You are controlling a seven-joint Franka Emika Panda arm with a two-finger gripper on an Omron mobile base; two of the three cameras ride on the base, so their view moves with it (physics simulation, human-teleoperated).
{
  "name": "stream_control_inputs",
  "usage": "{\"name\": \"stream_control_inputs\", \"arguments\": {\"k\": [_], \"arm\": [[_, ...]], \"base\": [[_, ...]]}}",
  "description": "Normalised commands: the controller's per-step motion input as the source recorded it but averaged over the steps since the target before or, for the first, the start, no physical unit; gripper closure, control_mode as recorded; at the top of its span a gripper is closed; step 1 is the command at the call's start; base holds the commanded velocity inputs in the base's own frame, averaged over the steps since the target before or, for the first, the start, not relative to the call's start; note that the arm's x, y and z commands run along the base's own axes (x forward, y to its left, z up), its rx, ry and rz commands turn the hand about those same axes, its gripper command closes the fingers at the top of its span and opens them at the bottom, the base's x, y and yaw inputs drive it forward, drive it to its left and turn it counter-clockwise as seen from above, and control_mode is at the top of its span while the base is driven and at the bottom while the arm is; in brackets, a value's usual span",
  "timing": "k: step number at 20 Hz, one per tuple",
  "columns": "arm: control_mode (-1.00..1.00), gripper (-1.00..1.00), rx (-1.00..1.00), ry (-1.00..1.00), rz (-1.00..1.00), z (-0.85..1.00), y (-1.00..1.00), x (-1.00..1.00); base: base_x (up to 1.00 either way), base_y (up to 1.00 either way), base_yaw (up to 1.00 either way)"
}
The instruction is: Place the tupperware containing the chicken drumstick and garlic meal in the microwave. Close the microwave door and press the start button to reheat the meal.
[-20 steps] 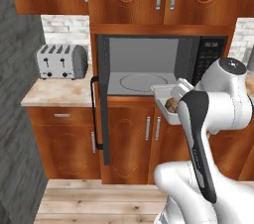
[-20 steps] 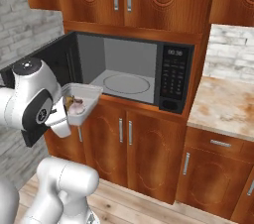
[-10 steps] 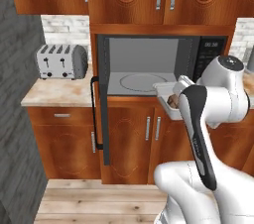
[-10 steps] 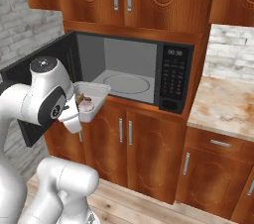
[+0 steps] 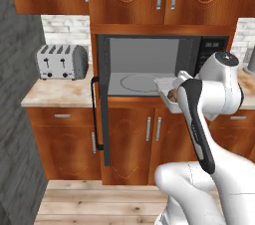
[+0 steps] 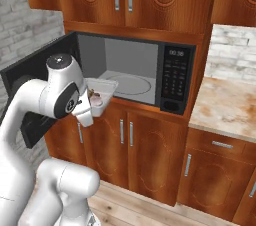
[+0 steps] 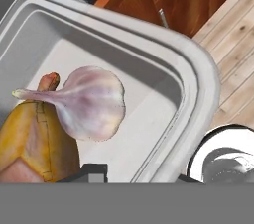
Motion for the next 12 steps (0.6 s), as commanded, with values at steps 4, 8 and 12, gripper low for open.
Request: {"name": "stream_control_inputs", "arguments": {"k": [4,8,12], "arm": [[-1.0,1.0,0.0,0.0,0.02,-0.17,0.0,0.58],[-1.0,1.0,0.0,-0.04,0.0,-0.26,-0.01,0.41],[-1.0,1.0,0.0,-0.09,0.0,-0.31,-0.05,0.39]], "base": [[0.0,0.0,0.0],[0.0,0.0,0.0],[0.0,0.0,0.0]]}}
